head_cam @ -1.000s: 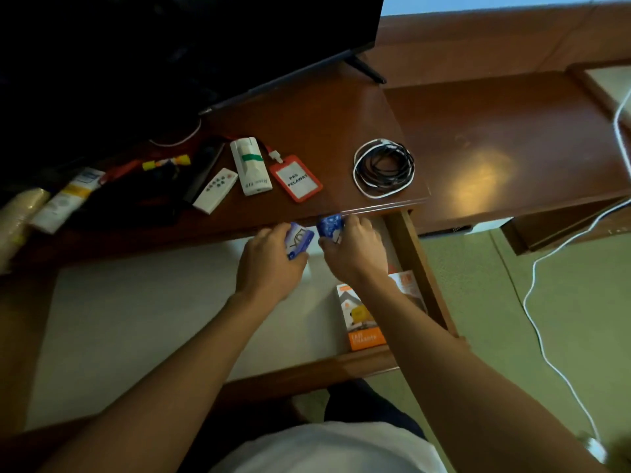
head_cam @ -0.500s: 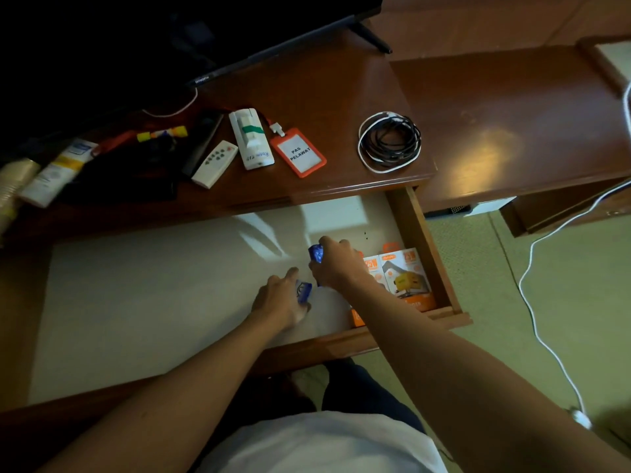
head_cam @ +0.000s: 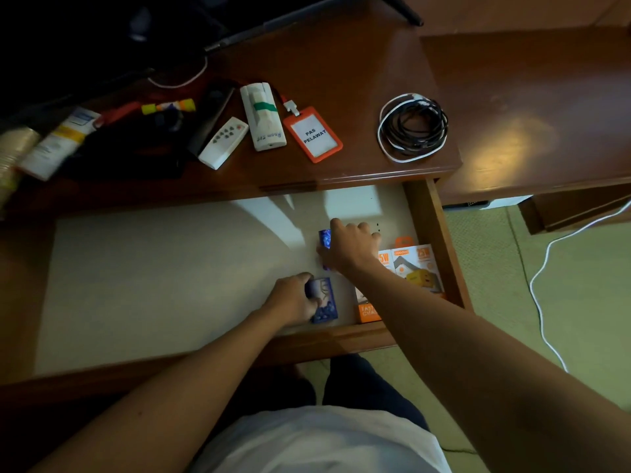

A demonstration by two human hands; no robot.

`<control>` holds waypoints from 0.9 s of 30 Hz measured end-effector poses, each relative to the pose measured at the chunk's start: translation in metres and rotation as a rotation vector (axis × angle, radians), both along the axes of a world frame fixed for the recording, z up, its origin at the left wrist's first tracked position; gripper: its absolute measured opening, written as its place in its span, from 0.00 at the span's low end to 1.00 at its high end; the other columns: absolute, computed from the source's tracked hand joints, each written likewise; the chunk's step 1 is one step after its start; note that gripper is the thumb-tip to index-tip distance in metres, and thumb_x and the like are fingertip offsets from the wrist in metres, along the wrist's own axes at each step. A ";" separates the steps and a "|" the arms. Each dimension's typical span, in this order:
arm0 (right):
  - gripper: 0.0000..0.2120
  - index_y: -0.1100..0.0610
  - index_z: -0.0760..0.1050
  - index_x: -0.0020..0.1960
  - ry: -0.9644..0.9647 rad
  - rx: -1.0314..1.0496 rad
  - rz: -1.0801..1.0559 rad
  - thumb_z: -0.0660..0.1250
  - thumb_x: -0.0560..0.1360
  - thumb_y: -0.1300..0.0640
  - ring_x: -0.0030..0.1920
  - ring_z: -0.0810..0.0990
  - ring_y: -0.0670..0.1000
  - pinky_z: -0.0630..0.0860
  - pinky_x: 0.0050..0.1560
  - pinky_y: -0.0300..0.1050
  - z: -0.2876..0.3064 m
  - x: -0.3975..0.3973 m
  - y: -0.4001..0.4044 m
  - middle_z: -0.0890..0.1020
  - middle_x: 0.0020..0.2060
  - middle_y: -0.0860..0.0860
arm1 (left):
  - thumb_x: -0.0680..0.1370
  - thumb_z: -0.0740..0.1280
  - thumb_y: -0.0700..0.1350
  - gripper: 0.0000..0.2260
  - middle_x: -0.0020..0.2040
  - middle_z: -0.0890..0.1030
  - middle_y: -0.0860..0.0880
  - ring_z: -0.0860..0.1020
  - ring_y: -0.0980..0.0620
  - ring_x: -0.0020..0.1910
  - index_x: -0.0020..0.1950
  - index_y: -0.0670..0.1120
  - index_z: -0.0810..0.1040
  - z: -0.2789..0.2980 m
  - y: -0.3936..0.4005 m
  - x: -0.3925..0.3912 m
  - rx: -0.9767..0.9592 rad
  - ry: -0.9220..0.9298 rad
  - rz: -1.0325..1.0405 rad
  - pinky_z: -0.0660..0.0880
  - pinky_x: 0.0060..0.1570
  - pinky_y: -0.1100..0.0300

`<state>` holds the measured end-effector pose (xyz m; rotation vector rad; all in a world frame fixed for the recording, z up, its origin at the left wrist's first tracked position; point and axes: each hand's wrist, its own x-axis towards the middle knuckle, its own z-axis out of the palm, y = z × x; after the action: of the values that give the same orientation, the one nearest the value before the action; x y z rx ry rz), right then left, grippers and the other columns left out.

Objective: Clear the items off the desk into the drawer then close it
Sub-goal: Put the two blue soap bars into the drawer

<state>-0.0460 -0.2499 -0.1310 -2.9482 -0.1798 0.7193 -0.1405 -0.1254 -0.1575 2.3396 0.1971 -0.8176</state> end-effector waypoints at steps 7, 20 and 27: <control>0.27 0.52 0.70 0.66 0.033 -0.003 0.010 0.70 0.74 0.38 0.63 0.73 0.62 0.69 0.60 0.60 -0.005 0.008 -0.002 0.80 0.60 0.58 | 0.75 0.70 0.48 0.24 0.66 0.80 0.50 0.78 0.50 0.63 0.72 0.51 0.74 0.003 -0.009 -0.007 -0.104 0.020 -0.078 0.74 0.64 0.57; 0.26 0.52 0.72 0.68 0.109 -0.035 0.083 0.65 0.77 0.37 0.68 0.69 0.62 0.65 0.65 0.62 -0.013 0.001 -0.015 0.77 0.64 0.58 | 0.74 0.70 0.46 0.18 0.51 0.83 0.55 0.81 0.54 0.52 0.64 0.53 0.77 0.005 -0.013 -0.009 -0.252 0.094 0.106 0.74 0.50 0.63; 0.20 0.52 0.75 0.67 0.100 -0.027 0.171 0.69 0.77 0.48 0.68 0.67 0.61 0.62 0.65 0.64 -0.013 0.001 -0.013 0.75 0.64 0.56 | 0.75 0.67 0.46 0.10 0.50 0.84 0.52 0.81 0.52 0.51 0.55 0.49 0.81 0.002 -0.008 -0.012 -0.199 0.118 0.134 0.77 0.53 0.57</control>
<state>-0.0446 -0.2626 -0.1441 -2.9389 -0.4204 0.8950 -0.1524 -0.1337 -0.1560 2.0715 0.3054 -0.8677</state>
